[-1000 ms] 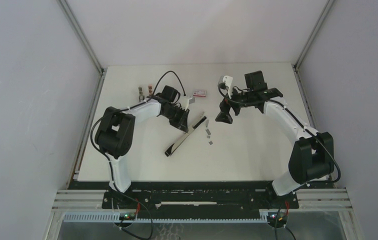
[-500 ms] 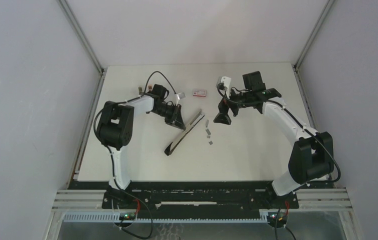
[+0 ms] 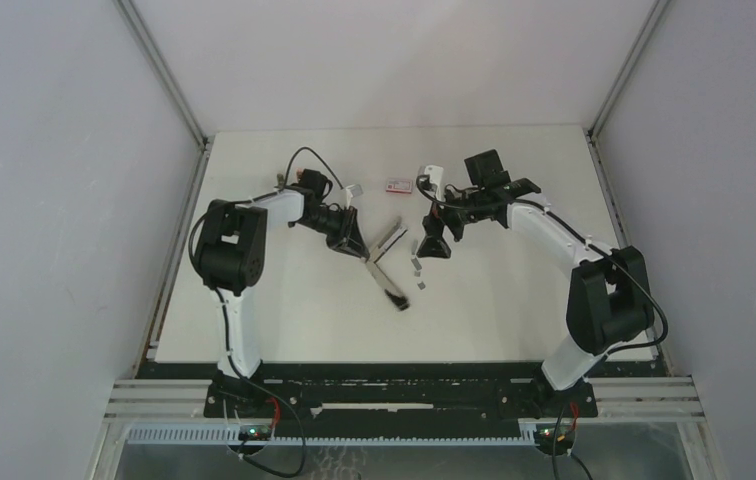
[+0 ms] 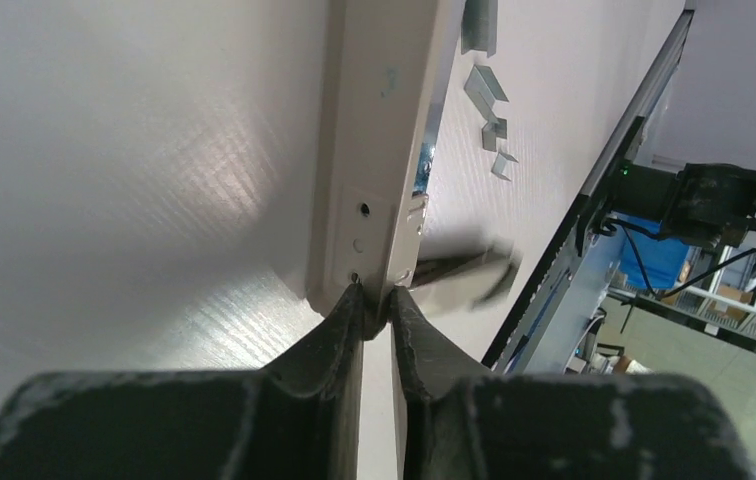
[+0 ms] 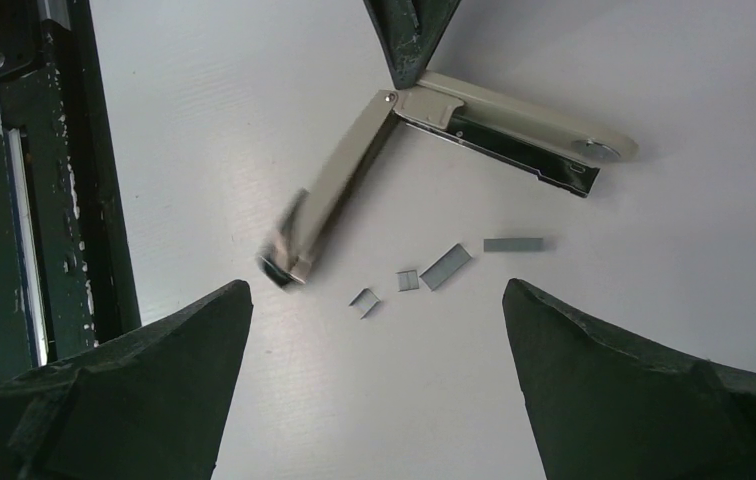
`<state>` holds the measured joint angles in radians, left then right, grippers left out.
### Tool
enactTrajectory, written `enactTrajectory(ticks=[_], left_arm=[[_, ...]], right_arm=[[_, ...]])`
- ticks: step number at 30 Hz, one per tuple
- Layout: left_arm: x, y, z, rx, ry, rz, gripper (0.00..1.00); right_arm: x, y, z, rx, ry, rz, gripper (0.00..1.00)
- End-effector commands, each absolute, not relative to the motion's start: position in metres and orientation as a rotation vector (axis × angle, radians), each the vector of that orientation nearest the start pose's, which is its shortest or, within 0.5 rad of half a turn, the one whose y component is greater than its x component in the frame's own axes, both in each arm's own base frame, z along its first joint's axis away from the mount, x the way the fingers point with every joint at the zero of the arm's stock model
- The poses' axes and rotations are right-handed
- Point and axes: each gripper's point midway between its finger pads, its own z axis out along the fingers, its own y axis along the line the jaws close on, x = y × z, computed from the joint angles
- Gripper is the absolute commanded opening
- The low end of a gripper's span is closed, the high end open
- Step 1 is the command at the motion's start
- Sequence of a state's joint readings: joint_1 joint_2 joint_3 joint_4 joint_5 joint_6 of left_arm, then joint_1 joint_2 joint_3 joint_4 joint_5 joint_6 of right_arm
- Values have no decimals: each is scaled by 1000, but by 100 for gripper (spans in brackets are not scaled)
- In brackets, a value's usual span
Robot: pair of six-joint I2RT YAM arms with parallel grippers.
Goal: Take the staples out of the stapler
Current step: Place the stapler at the center of the board.
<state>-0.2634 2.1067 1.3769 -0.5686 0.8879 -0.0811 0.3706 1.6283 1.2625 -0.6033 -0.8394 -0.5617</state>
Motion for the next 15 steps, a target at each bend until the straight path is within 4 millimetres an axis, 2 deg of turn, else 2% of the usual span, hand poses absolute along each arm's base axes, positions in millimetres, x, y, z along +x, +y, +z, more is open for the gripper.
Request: enactTrajectory(ticks=[1, 11, 15], left_arm=[[355, -206, 3, 344, 2798, -1065, 18], [355, -206, 8, 368, 2768, -1054, 18], [356, -205, 11, 376, 2758, -1047, 19]], right_arm=[[305, 251, 159, -1339, 1877, 973, 96], [305, 258, 145, -1391, 1890, 924, 95], [306, 257, 153, -1385, 1868, 910, 96]])
